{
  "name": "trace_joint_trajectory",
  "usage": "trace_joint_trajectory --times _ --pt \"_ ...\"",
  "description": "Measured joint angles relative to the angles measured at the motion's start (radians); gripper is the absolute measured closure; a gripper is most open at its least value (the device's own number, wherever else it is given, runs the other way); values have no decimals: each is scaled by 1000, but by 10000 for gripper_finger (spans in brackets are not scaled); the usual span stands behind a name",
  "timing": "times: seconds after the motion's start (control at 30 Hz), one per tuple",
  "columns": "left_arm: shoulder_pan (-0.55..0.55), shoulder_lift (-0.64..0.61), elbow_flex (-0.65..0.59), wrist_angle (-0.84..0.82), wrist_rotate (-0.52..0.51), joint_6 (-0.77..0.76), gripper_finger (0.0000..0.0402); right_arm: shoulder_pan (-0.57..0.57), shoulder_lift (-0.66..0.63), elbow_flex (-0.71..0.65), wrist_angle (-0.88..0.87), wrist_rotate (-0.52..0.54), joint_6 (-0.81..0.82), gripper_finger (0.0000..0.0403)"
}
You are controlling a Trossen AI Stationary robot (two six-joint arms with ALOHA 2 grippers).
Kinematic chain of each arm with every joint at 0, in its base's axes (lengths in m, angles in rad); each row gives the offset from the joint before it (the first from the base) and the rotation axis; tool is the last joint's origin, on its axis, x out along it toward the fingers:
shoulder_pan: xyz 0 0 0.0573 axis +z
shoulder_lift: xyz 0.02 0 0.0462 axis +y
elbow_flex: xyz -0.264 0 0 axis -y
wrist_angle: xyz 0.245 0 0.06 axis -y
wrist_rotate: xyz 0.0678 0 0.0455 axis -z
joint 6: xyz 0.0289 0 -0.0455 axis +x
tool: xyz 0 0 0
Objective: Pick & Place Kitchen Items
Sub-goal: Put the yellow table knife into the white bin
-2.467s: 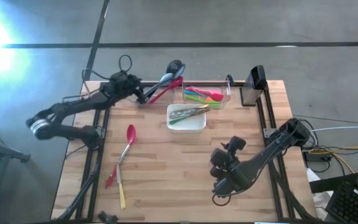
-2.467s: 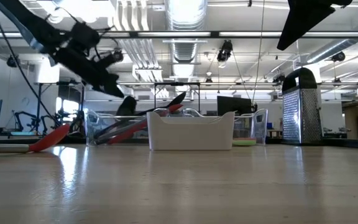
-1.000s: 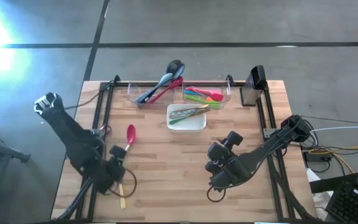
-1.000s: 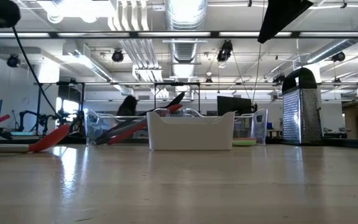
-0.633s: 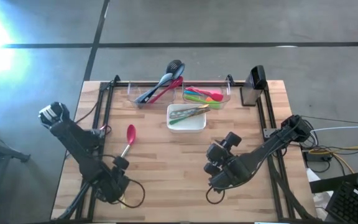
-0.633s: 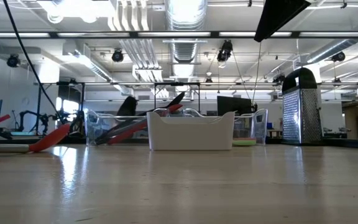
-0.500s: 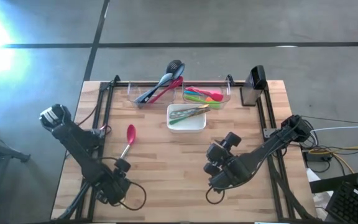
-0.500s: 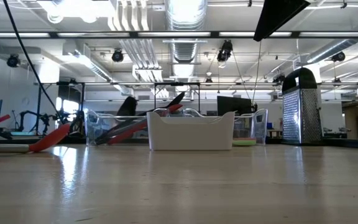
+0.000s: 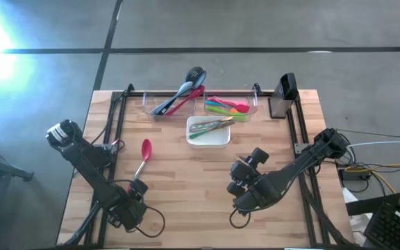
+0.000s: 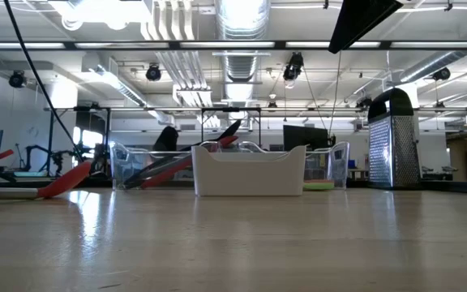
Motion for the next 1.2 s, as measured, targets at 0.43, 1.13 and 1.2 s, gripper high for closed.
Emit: trace_joint_trajectory --times 0.43,1.13,1.2 --pt "0 61 -3 33 -1 97 243 0 0 0 8 0 0 225" --pt "15 102 -66 118 17 149 360 1 0 0 26 1 -16 225" --pt "19 104 -53 103 2 147 360 1 0 0 27 2 -16 225"
